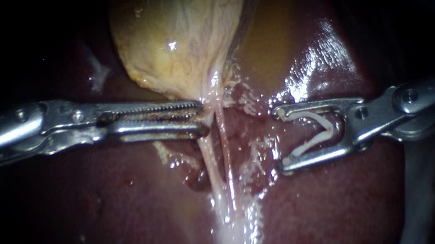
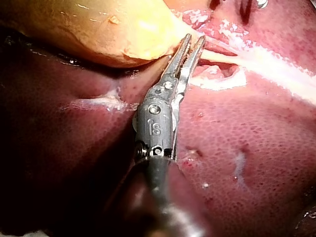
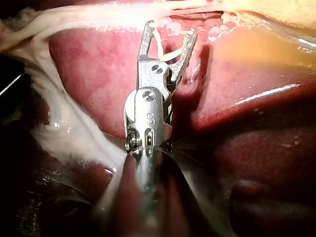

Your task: Grabbing gallbladder

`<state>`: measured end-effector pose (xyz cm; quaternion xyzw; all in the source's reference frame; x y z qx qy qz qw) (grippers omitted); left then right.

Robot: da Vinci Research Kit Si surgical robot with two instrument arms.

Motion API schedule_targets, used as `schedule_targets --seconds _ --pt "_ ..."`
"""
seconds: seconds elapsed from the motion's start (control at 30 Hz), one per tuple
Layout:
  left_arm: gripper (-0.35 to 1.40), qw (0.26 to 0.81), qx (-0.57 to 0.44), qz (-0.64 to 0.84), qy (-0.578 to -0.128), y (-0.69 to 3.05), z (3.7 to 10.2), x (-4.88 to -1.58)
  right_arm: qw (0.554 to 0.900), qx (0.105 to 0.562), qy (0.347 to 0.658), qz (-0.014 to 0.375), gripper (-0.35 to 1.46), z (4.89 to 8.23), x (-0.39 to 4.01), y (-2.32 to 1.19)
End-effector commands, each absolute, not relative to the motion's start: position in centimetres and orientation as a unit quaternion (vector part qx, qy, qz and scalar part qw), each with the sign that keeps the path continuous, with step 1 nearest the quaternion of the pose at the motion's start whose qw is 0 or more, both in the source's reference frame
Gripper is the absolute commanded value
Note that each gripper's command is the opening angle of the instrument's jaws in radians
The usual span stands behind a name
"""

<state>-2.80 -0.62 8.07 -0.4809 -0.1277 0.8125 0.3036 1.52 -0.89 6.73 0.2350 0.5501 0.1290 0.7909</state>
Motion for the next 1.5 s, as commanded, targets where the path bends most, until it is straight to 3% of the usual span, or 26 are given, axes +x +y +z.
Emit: schedule_targets --seconds 0.03,0.1,0.8,1.5 --pt "-0.22 0.303 -0.480 0.813 -0.129 -0.61 8.05 -2.79 0.791 0.235 0.550 0.129 0.50 6.73 1.52 -0.89" --pt "-0.35 0.305 -0.478 0.813 -0.131 -0.60 8.05 -2.76 0.791 0.235 0.550 0.129 0.50 6.72 1.52 -0.89" --pt "-0.35 0.331 -0.455 0.812 -0.155 -0.67 7.82 -2.60 0.791 0.235 0.550 0.129 0.50 6.72 1.52 -0.90" --pt "-0.35 0.346 -0.460 0.801 -0.162 -0.36 7.18 -2.32 0.791 0.235 0.550 0.129 0.50 6.72 1.52 -0.90"
